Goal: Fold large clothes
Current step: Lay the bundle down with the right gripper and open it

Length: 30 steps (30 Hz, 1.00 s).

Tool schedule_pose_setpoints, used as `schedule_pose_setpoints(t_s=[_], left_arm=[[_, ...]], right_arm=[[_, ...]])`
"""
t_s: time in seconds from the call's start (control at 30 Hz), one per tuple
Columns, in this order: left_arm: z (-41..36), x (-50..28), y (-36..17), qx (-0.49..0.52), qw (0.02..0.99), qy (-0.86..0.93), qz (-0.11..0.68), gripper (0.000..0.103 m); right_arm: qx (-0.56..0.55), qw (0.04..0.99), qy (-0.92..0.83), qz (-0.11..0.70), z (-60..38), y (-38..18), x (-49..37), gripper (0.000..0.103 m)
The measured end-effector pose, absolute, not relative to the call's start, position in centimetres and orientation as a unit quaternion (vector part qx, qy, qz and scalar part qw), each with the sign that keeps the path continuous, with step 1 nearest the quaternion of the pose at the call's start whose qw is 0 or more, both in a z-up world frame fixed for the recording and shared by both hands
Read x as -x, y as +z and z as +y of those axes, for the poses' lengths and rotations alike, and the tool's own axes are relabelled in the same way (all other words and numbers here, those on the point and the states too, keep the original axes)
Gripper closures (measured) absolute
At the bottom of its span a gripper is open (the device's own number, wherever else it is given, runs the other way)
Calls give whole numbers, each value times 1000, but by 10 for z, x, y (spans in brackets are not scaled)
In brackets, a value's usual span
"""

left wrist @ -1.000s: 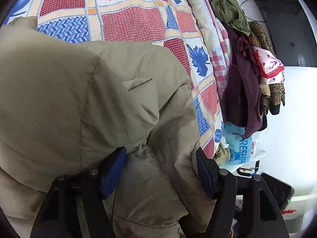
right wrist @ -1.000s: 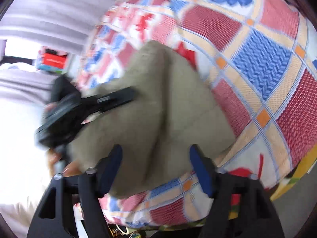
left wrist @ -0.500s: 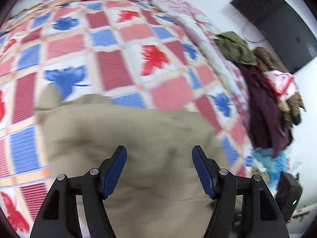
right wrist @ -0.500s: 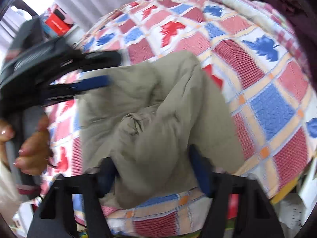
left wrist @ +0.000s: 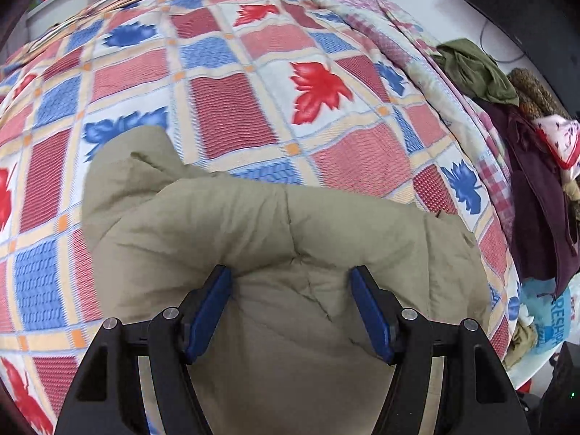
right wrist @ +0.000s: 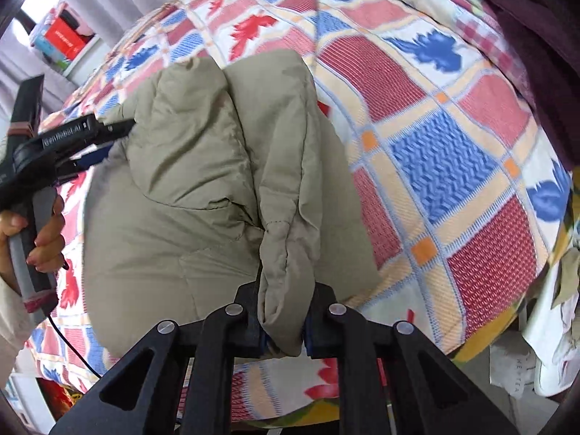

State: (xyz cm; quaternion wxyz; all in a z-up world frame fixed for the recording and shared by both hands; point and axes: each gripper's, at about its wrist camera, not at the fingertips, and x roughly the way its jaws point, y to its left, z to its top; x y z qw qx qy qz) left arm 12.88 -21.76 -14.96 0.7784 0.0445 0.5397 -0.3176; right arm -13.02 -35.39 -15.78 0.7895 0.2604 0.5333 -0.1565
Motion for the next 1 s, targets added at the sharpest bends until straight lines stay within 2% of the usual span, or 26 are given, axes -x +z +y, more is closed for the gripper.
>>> schedule_pose_setpoints(t_s=[0.3,0.37,0.4,0.53,0.57,0.6,0.67,0.8,1.0], left_arm=[[-239,-124,-159,-76,781,-317,533,32],[-236,-124,-159,-77,781,-316,533,32],[-235,-124,-159,-77,781,-316,533,32],[-233,-125,-160,-76,782,-315,532,32],[-233,-125,-160,-76,783,-315,531,32],[-233,-124,-160,-77,784,-314,530,32],[-232,-124,-159,-77,783,-315,530,31],[-228,-125,-156,-73,786,-308,531,31],[-217,-126,-150,-64,786,-299,537,31]], right_arm=[[-278,771,-161,549,-380,-196,136,86],[-304,763,-157,548,-386,-191,140,85],[-318,760,-157,544,-390,-185,143,81],[-314,778,-176,514,-398,-150,154,80],[-312,790,-176,497,-400,-138,155,76],[-312,800,-173,483,-402,-129,154,64],[-311,813,-159,466,-404,-117,144,51],[-277,826,-123,475,-392,-112,104,51],[-258,818,-105,504,-367,-133,63,54]])
